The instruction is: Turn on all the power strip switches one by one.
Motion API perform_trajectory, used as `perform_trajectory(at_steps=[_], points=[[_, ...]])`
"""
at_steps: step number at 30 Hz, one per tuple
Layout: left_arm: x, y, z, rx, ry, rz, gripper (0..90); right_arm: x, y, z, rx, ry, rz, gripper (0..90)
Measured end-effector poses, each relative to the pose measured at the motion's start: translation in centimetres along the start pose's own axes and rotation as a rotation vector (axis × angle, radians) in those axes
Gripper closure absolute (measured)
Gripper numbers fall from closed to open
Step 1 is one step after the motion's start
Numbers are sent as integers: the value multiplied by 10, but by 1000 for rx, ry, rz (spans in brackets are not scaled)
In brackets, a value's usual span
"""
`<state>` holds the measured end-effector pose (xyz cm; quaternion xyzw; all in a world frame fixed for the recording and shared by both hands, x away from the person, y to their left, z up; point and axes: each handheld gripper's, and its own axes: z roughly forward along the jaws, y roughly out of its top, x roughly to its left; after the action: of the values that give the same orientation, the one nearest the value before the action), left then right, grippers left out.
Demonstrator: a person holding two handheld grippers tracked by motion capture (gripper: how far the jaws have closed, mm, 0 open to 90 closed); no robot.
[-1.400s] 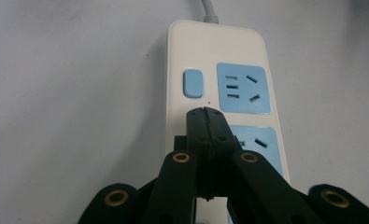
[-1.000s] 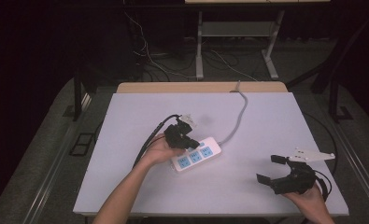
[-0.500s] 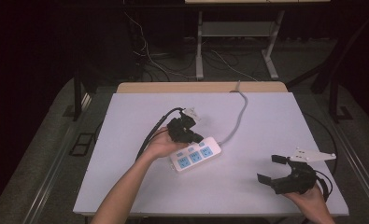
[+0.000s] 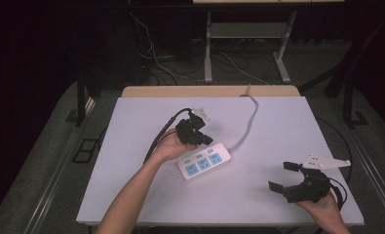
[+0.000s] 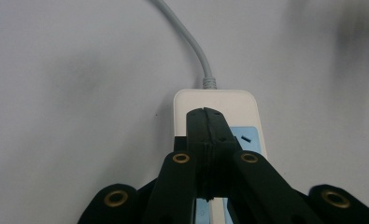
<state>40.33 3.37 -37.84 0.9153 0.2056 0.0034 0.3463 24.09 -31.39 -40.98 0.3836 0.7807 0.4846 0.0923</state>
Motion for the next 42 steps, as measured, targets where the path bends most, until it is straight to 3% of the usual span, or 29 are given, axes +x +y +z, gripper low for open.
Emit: perform_trajectory(at_steps=[39, 42], points=[[1, -5, 30, 85, -18, 17, 897, -1, 0, 0, 5, 2, -2, 10], [2, -6, 30, 74, -26, 2, 897, -1, 0, 0, 7, 3, -1, 9]])
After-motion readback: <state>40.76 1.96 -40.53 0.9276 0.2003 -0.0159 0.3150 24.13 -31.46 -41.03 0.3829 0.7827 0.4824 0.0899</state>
